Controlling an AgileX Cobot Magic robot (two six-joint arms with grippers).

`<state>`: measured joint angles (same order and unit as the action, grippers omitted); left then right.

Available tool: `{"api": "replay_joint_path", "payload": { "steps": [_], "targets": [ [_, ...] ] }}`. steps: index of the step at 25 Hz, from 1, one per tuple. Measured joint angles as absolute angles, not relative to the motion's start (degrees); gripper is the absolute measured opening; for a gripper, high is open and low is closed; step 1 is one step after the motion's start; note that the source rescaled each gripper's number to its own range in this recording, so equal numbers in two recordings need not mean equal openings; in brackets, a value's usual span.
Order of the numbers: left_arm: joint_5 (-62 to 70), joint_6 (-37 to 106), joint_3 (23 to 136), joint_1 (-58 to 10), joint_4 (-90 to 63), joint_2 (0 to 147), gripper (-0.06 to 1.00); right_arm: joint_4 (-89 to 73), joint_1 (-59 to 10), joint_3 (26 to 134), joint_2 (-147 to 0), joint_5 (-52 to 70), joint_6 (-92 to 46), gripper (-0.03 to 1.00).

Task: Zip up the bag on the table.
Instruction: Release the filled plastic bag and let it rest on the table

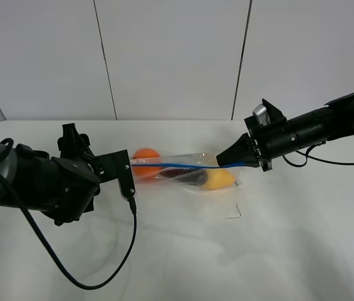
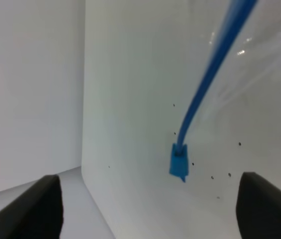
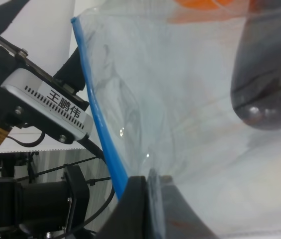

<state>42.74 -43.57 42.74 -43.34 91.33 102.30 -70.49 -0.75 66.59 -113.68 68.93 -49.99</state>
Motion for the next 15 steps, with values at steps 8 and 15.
{"api": "replay_joint_path", "payload": {
  "steps": [8,15],
  "targets": [
    [42.74,-47.6,42.74,-43.34,90.26,102.3,0.73,-70.49,-0.75,66.59,-113.68,68.93,-49.99,0.0],
    [42.88,-53.74,42.74,-43.34,89.47,102.3,0.83,-70.49,-0.75,66.59,-113.68,68.93,-49.99,0.0]
  ]
}}
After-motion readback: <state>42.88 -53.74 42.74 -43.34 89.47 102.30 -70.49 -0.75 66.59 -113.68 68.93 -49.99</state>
